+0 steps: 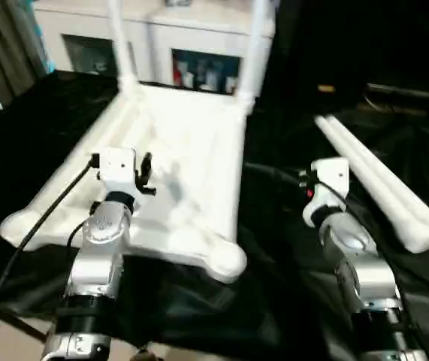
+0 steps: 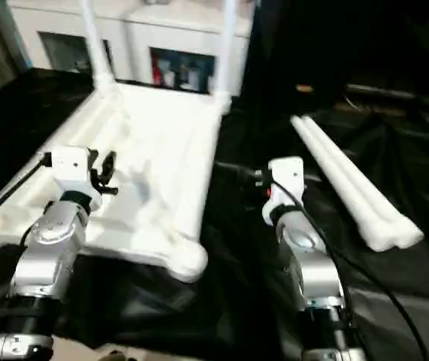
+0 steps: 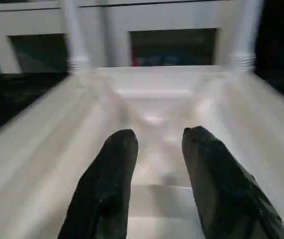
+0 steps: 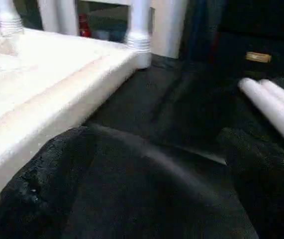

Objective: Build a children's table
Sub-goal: Rotate table base, then move to table

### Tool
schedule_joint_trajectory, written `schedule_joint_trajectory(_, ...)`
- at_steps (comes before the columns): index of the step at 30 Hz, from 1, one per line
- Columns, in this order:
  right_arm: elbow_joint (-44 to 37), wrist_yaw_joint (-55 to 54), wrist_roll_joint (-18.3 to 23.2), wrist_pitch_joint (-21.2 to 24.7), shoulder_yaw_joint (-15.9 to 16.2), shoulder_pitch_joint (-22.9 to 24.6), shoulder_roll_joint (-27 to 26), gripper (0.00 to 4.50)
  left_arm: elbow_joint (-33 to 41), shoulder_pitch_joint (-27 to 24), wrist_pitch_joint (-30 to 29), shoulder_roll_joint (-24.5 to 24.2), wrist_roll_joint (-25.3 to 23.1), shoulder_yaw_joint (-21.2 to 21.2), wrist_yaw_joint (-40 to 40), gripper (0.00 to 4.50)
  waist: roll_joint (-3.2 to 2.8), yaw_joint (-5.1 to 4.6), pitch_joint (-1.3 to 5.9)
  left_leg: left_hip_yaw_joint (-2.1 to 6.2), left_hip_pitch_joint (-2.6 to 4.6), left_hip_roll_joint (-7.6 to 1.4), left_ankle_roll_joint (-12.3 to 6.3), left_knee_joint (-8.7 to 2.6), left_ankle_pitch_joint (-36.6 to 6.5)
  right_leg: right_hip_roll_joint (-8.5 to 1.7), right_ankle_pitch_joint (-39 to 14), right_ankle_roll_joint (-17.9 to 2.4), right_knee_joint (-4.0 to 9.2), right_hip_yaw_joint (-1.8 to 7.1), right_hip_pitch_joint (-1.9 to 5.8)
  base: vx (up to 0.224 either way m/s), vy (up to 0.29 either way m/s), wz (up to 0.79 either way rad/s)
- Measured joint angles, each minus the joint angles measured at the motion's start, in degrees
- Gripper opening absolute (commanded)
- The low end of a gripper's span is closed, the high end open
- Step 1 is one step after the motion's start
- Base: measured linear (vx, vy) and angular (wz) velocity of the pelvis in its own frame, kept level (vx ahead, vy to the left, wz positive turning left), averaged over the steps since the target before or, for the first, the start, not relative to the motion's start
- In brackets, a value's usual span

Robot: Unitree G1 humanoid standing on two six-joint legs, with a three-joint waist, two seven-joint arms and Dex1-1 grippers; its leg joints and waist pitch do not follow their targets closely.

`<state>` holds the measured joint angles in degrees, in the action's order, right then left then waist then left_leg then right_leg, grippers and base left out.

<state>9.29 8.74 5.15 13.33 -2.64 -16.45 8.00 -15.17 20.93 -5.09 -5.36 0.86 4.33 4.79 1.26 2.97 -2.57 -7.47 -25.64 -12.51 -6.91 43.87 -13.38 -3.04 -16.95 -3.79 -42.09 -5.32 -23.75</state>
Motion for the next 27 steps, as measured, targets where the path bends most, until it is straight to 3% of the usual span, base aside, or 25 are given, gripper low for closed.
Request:
schedule_joint_trajectory(1,0.02,-0.03,-0.03,0.01,-0.34,0.19,0.03,4.48,0.02,-0.07,0.0,0.46,0.0,-0.98,0.02,1.87,0.1,0.07,0.0,-0.78,-0.03,2.38,0.18,3.47,-0.49,0.65,0.56,-0.41,0.63,-0.4,0.27,-0.154,-0.323,0.08)
schedule_joint_trajectory(2,0.01,-0.03,-0.04,0.01,-0.45,0.18,0.02,4.48,0.14,-0.06,0.0,0.45,0.01,-1.2,0.02,1.87,-0.09,-0.12,0.08,-1.07,0.85,3.92,1.22,3.12,-1.88,1.28,1.21,-0.65,1.59,-1.03,0.53,-0.108,-0.2,-0.01)
schedule_joint_trajectory(3,-0.05,-0.04,-0.05,0.01,-0.49,0.16,0.02,4.48,0.35,-0.01,0.01,0.24,0.02,-1.2,0.01,1.87,-0.86,-0.41,0.19,-1.24,1.83,5.04,1.89,1.04,-3.9,2.43,2.02,-0.62,3.1,-2.2,0.85,-0.1,-0.175,0.06)
schedule_joint_trajectory(4,-0.02,-0.06,-0.07,0.02,-0.49,0.2,-0.15,4.48,0.34,-0.01,0.02,-0.13,0.02,-1.03,-0.01,1.87,-1.58,-0.48,0.03,-0.26,2.76,4.53,4.98,-1.43,-4.38,3.68,3.65,-1.06,5.77,-4.04,1.67,-0.041,-0.082,0.05)
schedule_joint_trajectory(5,-0.07,0.0,-0.07,0.04,-0.06,0.24,-0.39,4.48,0.13,-0.39,-0.07,-0.47,0.01,-0.67,-0.03,1.87,-2.19,-0.79,0.06,0.21,2.87,3.06,6.74,-2.71,-3.23,3.93,3.76,-0.58,7.49,-5.57,2.33,-0.094,-0.178,-0.07)
schedule_joint_trajectory(6,-0.1,0.01,-0.06,0.04,0.38,-0.04,-0.77,4.48,0.1,-0.38,-0.13,-0.73,0.01,-0.34,-0.06,1.87,-2.15,-1.07,0.15,0.24,2.8,2.35,7.08,-3.37,-2.43,3.48,2.04,1.88,3.25,-4.66,0.92,-0.09,-0.168,-0.16)
schedule_joint_trajectory(7,-0.14,0.07,-0.06,0.03,0.84,-0.11,-0.88,4.48,0.13,-0.29,-0.11,-1.08,0.0,0.06,-0.09,1.87,-2.06,-1.21,0.27,0.46,2.62,1.84,7.6,-3.86,-1.6,1.95,0.59,3.25,-3.31,-2.47,-0.56,-0.09,-0.168,-0.16)
schedule_joint_trajectory(8,-0.19,0.06,-0.05,0.03,0.82,-0.11,-0.86,4.48,0.23,-0.28,0.0,-1.13,0.0,0.46,-0.14,1.87,-1.84,-1.13,0.42,0.52,2.42,1.49,7.97,-4.09,-1.09,0.65,0.45,3.15,-4.6,-0.42,-0.86,-0.092,-0.172,-0.05)
schedule_joint_trajectory(9,-0.23,0.06,-0.05,0.03,0.82,-0.17,-0.84,4.48,0.26,-0.28,0.15,-1.09,0.02,0.75,-0.15,1.87,-1.32,-1.08,0.74,0.49,2.03,1.51,8.18,-4.42,-0.5,-0.86,0.53,2.88,-3.16,1.18,-0.71,-0.116,-0.221,-0.04)
schedule_joint_trajectory(10,-0.23,0.08,-0.06,0.03,0.83,-0.38,-0.8,4.48,0.26,-0.23,0.23,-0.95,0.11,0.92,-0.26,1.87,-0.39,-1.04,0.89,0.33,1.36,1.59,8.36,-4.39,0.05,-2.86,-0.13,4.07,0.81,3.2,0.15,-0.116,-0.221,-0.04)
schedule_joint_trajectory(11,-0.14,0.09,-0.06,0.04,0.85,-0.43,-0.77,4.48,0.21,-0.4,0.16,-0.68,0.19,0.94,-0.38,1.87,-0.35,-0.79,0.73,0.49,1.2,1.09,7.4,-4.83,0.62,-2.77,0.65,5.29,0.67,2.82,-0.16,-0.125,-0.278,-0.14)
schedule_joint_trajectory(12,-0.12,0.07,-0.09,0.11,0.64,0.01,-0.4,4.48,0.06,-0.4,0.0,-0.23,0.26,0.84,-0.62,1.87,-0.14,-0.44,0.62,0.38,0.5,1.38,3.71,-4.18,0.69,-2.33,1.0,4.65,1.1,2.41,-0.16,-0.124,-0.294,-0.09)
schedule_joint_trajectory(13,0.02,-0.02,-0.21,0.36,0.04,0.43,0.25,4.48,0.09,-0.3,-0.01,1.05,0.58,-0.11,-0.66,1.87,0.27,0.18,0.41,-0.13,1.09,2.32,2.84,-4.14,0.25,-1.91,1.5,3.82,1.54,2.13,-0.17,-0.124,-0.294,-0.09)
schedule_joint_trajectory(15,0.0,-0.15,-0.36,0.39,-0.61,0.28,0.55,4.48,0.11,-0.05,-0.01,1.41,0.92,-0.72,-0.55,1.87,0.31,0.41,0.38,-0.25,2.4,3.34,5.33,-6.37,0.74,-1.03,2.25,3.3,2.33,1.54,-0.17,-0.11,-0.234,-0.11)
schedule_joint_trajectory(17,-0.03,-0.11,-0.44,0.39,-0.42,0.01,0.46,4.48,0.18,-0.05,0.1,0.39,1.38,-0.48,0.06,1.87,0.08,0.5,0.39,0.39,2.98,2.5,8.34,-8.23,1.99,-0.09,2.91,3.23,3.28,0.72,-0.16,-0.104,-0.187,-0.17)
schedule_joint_trajectory(20,-0.02,-0.07,-0.43,0.45,-0.17,0.01,0.23,4.48,0.22,-0.19,0.39,0.22,1.65,-0.32,0.96,1.87,-0.06,0.52,0.24,0.35,3.86,2.09,10.12,-9.71,2.81,-0.04,2.91,3.22,4.04,-0.46,0.1,-0.086,-0.096,-0.01)
schedule_joint_trajectory(21,-0.02,-0.04,-0.36,0.48,-0.16,0.01,0.0,4.48,0.27,-0.28,0.44,0.21,1.65,-0.34,1.2,1.87,-0.17,0.51,0.1,0.3,4.12,1.9,10.5,-10.04,2.57,-0.01,2.91,3.21,4.53,-0.64,0.42,-0.056,-0.017,0.03)
schedule_joint_trajectory(24,-0.03,0.16,-0.09,0.92,0.22,-0.05,-0.38,4.48,0.4,-0.99,0.54,0.17,1.63,-0.72,1.44,1.87,-1.13,0.1,-0.72,0.23,6.08,0.7,11.48,-10.99,1.9,-0.05,2.9,3.19,7.39,-2.2,2.97,-0.017,0.019,-0.03)
schedule_joint_trajectory(25,-0.07,0.33,-0.06,1.0,0.51,-0.14,-0.69,4.48,0.4,-1.15,0.55,0.0,1.63,-0.8,1.45,1.87,-1.63,-0.17,-1.08,0.38,6.95,0.3,11.71,-11.13,1.73,-0.28,2.8,3.12,8.46,-3.44,4.59,0.004,0.072,-0.11)
schedule_joint_trajectory(26,-0.18,0.47,-0.06,1.04,0.77,-0.17,-0.81,4.48,0.5,-1.08,0.62,-0.26,1.65,-0.81,1.45,1.87,-1.68,0.04,-1.43,-0.01,7.4,0.14,11.74,-11.28,1.73,-0.45,1.8,2.74,6.76,-3.27,5.09,-0.024,0.076,-0.2)
schedule_joint_trajectory(27,-0.2,0.53,-0.05,1.08,0.87,-0.14,-1.02,4.48,0.67,-1.07,0.67,-0.45,1.65,-0.81,1.46,1.87,-1.25,0.29,-1.68,-0.84,7.85,0.38,11.74,-11.13,1.74,-0.99,-0.05,2.54,3.6,-2.42,5.38,0.0,0.0,0.0)
